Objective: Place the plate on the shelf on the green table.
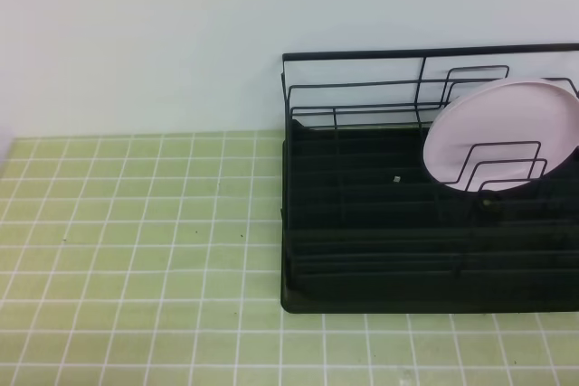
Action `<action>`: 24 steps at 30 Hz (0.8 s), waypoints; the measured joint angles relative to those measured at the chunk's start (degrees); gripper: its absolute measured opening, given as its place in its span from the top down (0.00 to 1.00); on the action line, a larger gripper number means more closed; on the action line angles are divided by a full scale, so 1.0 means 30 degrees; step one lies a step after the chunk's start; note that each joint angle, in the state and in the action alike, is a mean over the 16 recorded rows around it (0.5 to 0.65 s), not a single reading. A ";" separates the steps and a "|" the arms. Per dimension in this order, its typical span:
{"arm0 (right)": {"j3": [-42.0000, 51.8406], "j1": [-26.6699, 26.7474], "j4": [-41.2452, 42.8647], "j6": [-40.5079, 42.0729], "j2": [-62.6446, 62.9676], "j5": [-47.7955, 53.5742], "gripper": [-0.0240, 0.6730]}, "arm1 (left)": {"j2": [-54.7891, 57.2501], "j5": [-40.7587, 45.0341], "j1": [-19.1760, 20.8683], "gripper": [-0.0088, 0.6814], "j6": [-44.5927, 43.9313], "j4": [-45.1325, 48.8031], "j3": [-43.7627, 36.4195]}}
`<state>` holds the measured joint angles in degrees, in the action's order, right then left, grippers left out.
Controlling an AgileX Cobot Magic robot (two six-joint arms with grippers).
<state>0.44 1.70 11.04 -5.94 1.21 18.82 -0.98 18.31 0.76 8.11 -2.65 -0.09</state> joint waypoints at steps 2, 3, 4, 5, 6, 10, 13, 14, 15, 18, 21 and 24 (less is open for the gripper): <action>-0.0063 -0.0144 -0.0234 0.0381 -0.0066 0.0031 0.97 | 0.0020 0.0000 0.0000 0.99 0.0000 0.0000 0.0000; -0.0095 -0.0209 -0.0350 0.0578 -0.0033 0.0048 0.97 | 0.0000 0.0000 0.0000 0.99 0.0000 0.0000 0.0000; -0.0095 -0.0237 -0.0462 0.0778 -0.0066 0.0042 0.97 | 0.0020 0.0000 0.0000 0.99 0.0000 0.0000 0.0000; -0.0095 -0.0267 -0.0569 0.0978 -0.0066 0.0036 0.97 | 0.0020 0.0000 0.0000 0.99 0.0000 0.0000 0.0000; -0.0095 -0.0287 -0.0677 0.1178 -0.0033 0.0029 0.97 | 0.0020 0.0000 0.0000 0.99 0.0000 0.0000 0.0000; -0.0127 -0.0291 -0.1108 0.1878 -0.0099 0.0008 0.97 | 0.0020 0.0000 0.0000 0.99 0.0000 0.0000 0.0000; -0.0097 -0.0291 -0.1419 0.2229 -0.0115 -0.0004 0.97 | 0.0020 0.0000 0.0000 0.99 0.0000 0.0000 0.0000; -0.0097 -0.0294 -0.1505 0.2303 -0.0090 -0.0009 0.97 | 0.0000 0.0000 0.0000 0.99 0.0000 0.0000 0.0000; -0.0097 -0.0296 -0.1578 0.2355 -0.0065 -0.0010 0.97 | 0.0000 0.0000 0.0000 0.99 0.0000 0.0000 0.0000; -0.0067 -0.0298 -0.1694 0.2377 -0.0048 -0.0010 0.97 | -0.0020 0.0000 0.0000 0.99 0.0000 0.0000 0.0000; -0.0063 -0.0297 -0.1760 0.2362 -0.0069 -0.0010 0.97 | -0.0008 0.0000 0.0000 0.99 0.0000 0.0000 0.0000; -0.0048 -0.0298 -0.1818 0.2347 -0.0064 -0.0010 0.97 | -0.0013 0.0000 0.0000 0.99 0.0000 0.0000 0.0000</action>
<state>0.30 0.81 5.58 1.10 1.02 18.79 -1.02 18.31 0.76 8.11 -2.65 -0.09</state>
